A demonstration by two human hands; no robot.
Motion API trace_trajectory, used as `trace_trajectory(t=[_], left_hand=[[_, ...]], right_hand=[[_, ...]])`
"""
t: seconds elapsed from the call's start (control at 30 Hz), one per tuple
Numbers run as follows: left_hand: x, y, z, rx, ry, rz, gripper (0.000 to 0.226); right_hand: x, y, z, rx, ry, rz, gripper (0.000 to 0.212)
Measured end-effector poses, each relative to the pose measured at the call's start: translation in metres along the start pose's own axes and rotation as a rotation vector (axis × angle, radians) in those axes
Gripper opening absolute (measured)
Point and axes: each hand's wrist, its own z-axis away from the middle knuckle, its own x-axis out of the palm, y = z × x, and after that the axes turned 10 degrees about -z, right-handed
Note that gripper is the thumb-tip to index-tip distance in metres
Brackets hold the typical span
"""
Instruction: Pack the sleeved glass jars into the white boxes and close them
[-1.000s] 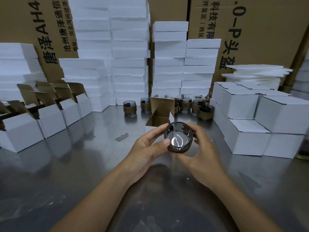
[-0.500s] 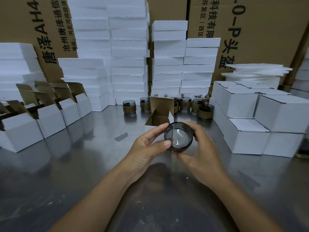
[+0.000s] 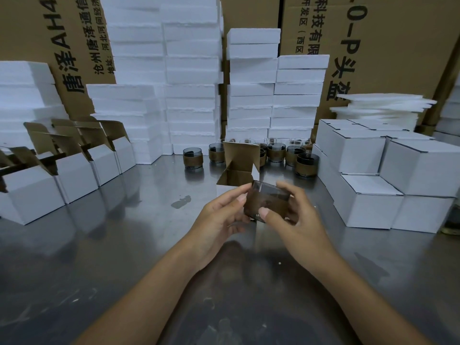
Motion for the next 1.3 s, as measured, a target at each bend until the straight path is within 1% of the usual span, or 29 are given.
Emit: trace_trajectory(t=[0.17, 0.2, 0.3, 0.4, 0.47, 0.57, 0.6, 0.67, 0.73, 0.8, 0.9, 1.0, 1.07, 1.17, 1.2, 1.27, 1.3], left_hand=[[0.003, -0.001, 0.001, 0.017, -0.02, 0.004, 0.045], [0.003, -0.001, 0.001, 0.014, -0.023, 0.003, 0.048], [0.004, -0.001, 0.002, -0.001, -0.028, -0.02, 0.058], [0.006, -0.001, 0.002, -0.02, -0.021, -0.048, 0.056], [0.007, -0.001, 0.002, -0.023, -0.016, -0.057, 0.056], [0.007, -0.001, 0.001, -0.024, -0.008, -0.071, 0.059], [0.007, -0.001, 0.001, -0.028, -0.007, -0.078, 0.06], [0.007, -0.001, 0.0, -0.032, -0.004, -0.079, 0.061], [0.007, -0.001, 0.0, -0.03, 0.0, -0.072, 0.061], [0.007, -0.001, 0.0, -0.024, 0.006, -0.07, 0.062], [0.008, -0.001, -0.001, -0.027, 0.05, -0.056, 0.068], [0.007, -0.001, -0.002, 0.0, 0.115, -0.039, 0.067], [0.006, -0.002, -0.002, 0.036, 0.171, -0.06, 0.056], [0.005, -0.003, -0.005, 0.068, 0.3, -0.197, 0.028], [0.005, -0.003, -0.006, 0.085, 0.36, -0.273, 0.022], [0.004, -0.005, -0.007, 0.15, 0.462, -0.447, 0.024], [0.003, -0.006, -0.008, 0.184, 0.495, -0.511, 0.027]], right_hand=[[0.0, 0.0, -0.007, 0.091, 0.041, -0.144, 0.024], [0.0, -0.002, -0.008, 0.118, 0.032, -0.153, 0.026], [0.001, -0.005, -0.006, 0.216, 0.02, -0.191, 0.057], [0.002, -0.007, -0.006, 0.304, 0.005, -0.223, 0.066], [0.002, -0.008, -0.006, 0.327, -0.028, -0.211, 0.063], [0.003, -0.011, -0.005, 0.328, -0.067, -0.222, 0.043], [0.003, -0.012, -0.005, 0.329, -0.069, -0.225, 0.039], [0.002, -0.012, -0.006, 0.331, -0.07, -0.22, 0.041], [0.002, -0.01, -0.005, 0.332, -0.057, -0.214, 0.052], [0.003, -0.008, -0.006, 0.328, -0.04, -0.215, 0.064], [0.003, -0.006, -0.006, 0.281, 0.003, -0.221, 0.072], [0.003, -0.005, -0.007, 0.166, 0.058, -0.218, 0.066], [0.003, -0.004, -0.007, 0.095, 0.096, -0.226, 0.063], [0.002, -0.004, -0.005, 0.04, 0.099, -0.149, 0.064], [0.001, -0.004, -0.004, 0.031, 0.09, -0.111, 0.063], [0.0, -0.004, -0.003, 0.004, 0.076, -0.035, 0.061], [0.0, -0.004, -0.002, -0.015, 0.074, -0.004, 0.064]])
